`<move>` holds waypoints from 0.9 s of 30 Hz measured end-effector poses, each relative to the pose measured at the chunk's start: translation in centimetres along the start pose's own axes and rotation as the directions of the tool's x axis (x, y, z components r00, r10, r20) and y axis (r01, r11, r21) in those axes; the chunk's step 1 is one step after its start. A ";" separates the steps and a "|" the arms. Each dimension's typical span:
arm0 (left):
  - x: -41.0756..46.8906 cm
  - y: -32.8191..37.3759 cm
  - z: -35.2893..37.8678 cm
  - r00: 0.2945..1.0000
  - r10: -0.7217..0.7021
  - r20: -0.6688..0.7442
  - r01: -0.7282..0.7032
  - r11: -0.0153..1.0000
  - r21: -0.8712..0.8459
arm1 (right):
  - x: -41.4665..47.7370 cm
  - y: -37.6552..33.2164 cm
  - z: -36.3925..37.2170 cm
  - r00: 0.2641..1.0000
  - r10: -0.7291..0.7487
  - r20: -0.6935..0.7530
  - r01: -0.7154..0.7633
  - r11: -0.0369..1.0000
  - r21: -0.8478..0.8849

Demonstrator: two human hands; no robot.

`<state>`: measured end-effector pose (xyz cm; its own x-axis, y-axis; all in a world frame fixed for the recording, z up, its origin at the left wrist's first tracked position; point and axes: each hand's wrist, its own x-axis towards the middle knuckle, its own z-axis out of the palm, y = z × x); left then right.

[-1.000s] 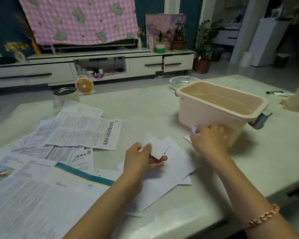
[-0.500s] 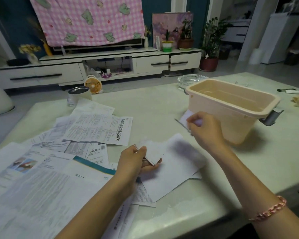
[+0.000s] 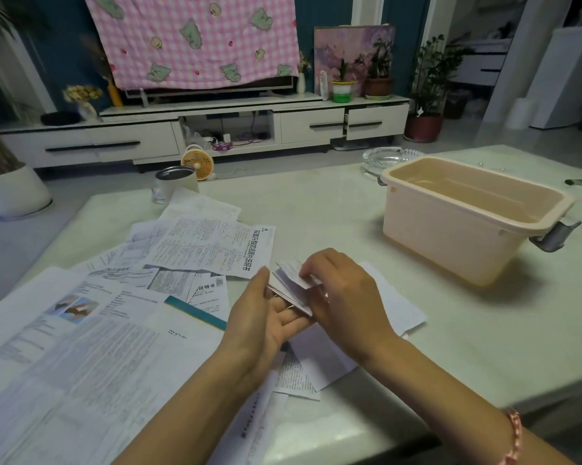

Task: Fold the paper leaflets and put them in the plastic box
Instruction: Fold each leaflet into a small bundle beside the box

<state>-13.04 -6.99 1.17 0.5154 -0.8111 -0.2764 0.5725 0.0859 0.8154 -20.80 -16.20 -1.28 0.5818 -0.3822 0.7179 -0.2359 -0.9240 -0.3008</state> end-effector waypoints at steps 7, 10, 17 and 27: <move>0.3 0.1 -2.1 0.993 0.085 -0.077 -0.069 0.979 0.191 | -0.6 -1.4 0.5 0.971 0.095 0.218 -0.174 0.910 0.375; 0.4 -0.2 -2.1 0.980 0.158 -0.123 -0.116 0.949 0.293 | -0.3 -2.2 0.6 0.861 0.379 0.340 -0.509 0.620 0.597; 0.9 -0.6 -2.3 0.963 0.239 -0.124 -0.167 0.890 0.424 | 0.5 -1.3 0.3 0.787 0.383 0.483 -0.599 0.660 0.454; 2.0 -1.1 -1.8 0.863 0.490 -0.120 -0.311 0.704 0.638 | 0.4 -1.6 0.2 0.850 0.321 0.417 -0.489 0.776 0.399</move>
<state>-11.51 -7.65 -1.14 0.8020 -0.5889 0.1000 -0.1640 -0.0560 0.9849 -20.04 -14.92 -0.68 0.7433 -0.6195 0.2524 -0.1564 -0.5278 -0.8349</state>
